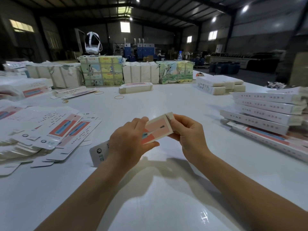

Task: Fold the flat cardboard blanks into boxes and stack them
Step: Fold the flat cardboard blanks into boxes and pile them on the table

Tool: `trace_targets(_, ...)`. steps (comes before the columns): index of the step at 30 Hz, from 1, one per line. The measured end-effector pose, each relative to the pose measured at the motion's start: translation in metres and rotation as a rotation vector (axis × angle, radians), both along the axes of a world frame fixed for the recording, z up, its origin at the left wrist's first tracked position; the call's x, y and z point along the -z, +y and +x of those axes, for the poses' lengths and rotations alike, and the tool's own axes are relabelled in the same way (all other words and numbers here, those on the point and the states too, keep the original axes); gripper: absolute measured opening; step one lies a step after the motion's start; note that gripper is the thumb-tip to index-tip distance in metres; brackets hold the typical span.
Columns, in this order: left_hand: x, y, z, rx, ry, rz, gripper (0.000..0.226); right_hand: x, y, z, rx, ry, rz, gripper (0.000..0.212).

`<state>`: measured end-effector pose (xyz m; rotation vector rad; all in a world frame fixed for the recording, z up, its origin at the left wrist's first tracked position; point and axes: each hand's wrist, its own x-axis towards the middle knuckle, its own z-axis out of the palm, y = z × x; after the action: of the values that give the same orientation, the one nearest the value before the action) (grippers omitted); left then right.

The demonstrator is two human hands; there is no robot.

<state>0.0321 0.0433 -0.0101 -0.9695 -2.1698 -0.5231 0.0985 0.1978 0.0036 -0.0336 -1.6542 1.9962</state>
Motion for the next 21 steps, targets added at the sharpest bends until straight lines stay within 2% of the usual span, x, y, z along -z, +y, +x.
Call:
trace_targets(3, -0.003, 0.001, 0.001, -0.015, 0.041, -0.029, 0.07, 0.002, 0.003, -0.002, 0.067, -0.034, 0.004, 0.011)
trace_targets(6, -0.005, 0.001, 0.001, -0.047, 0.089, -0.086, 0.073, 0.001, 0.005, -0.002, 0.114, -0.048, 0.032, 0.026)
trace_targets(13, -0.004, 0.003, 0.004, -0.084, 0.062, -0.109, 0.073, 0.006, 0.001, 0.002, 0.352, 0.021, 0.39, 0.024)
trace_targets(21, -0.006, 0.006, 0.012, -0.121, -0.024, -0.088, 0.07, 0.013, -0.005, 0.0, 0.591, 0.15, 0.801, 0.01)
